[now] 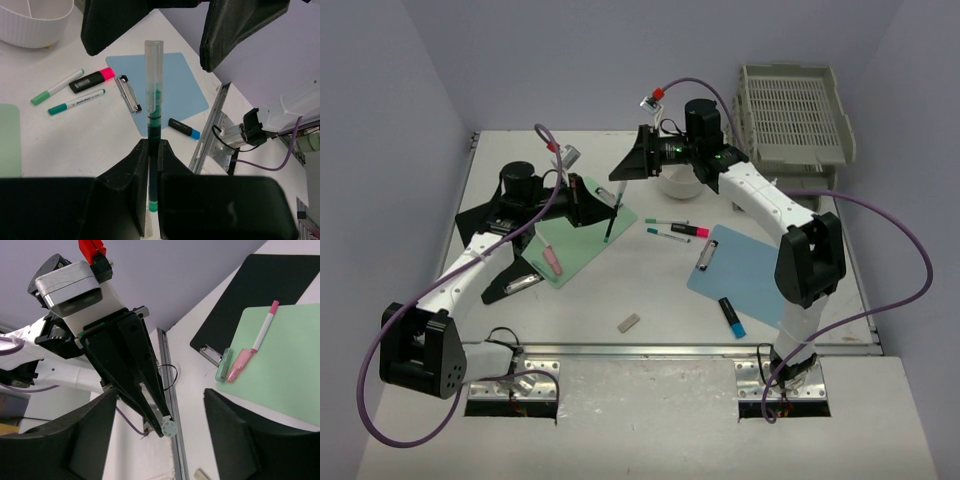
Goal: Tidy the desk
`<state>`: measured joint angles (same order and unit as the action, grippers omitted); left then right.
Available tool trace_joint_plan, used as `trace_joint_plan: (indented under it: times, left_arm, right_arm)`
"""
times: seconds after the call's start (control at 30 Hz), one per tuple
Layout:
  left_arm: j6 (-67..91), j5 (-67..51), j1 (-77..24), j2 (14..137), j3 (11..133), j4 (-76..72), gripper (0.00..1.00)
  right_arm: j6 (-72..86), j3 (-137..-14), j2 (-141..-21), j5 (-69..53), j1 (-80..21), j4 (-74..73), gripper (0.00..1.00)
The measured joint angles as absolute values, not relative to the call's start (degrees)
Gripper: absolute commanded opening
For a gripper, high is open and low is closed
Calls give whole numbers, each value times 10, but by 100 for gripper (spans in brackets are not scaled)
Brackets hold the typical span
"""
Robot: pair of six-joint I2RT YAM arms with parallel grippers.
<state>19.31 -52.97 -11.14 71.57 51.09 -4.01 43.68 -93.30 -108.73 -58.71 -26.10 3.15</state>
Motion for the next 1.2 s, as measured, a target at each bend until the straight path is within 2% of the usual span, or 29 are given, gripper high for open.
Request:
trace_joint_plan:
  times: [0.3, 0.4, 0.43, 0.47, 0.5, 0.53, 0.57, 0.63, 0.7, 0.93, 1.2]
  left_arm:
    - [189, -510, -111, 716, 511, -41, 0]
    - [188, -505, -111, 716, 511, -41, 0]
    - [189, -503, -111, 716, 511, -41, 0]
    - [189, -502, -111, 716, 511, -41, 5]
    - [188, -501, -111, 716, 511, -41, 12]
    - [187, -499, -111, 716, 511, -41, 26]
    - [187, -498, -111, 716, 511, -41, 45]
    - [186, -493, -111, 717, 512, -41, 80]
    - [184, -484, -111, 717, 513, -36, 100]
    - [170, -374, -93, 718, 547, 37, 100]
    - [155, -260, -34, 718, 584, 103, 100]
  right_arm:
    - [437, -898, -1087, -591, -261, 47, 52]
    - [436, -888, -1087, -591, -261, 44, 37]
    - [436, -887, -1087, -591, -261, 43, 25]
    - [437, -887, -1087, -591, -261, 44, 12]
    - [437, -887, -1087, -591, -261, 45, 6]
    - [438, -887, -1087, -590, -262, 47, 4]
    - [438, -887, -1087, -590, -261, 48, 0]
    - [436, -887, -1087, -589, -261, 50, 0]
    - [435, -887, -1087, -588, -261, 52, 0]
    - [331, -892, -1082, -527, -248, -9, 0]
    - [120, -892, -1046, -257, -190, -7, 0]
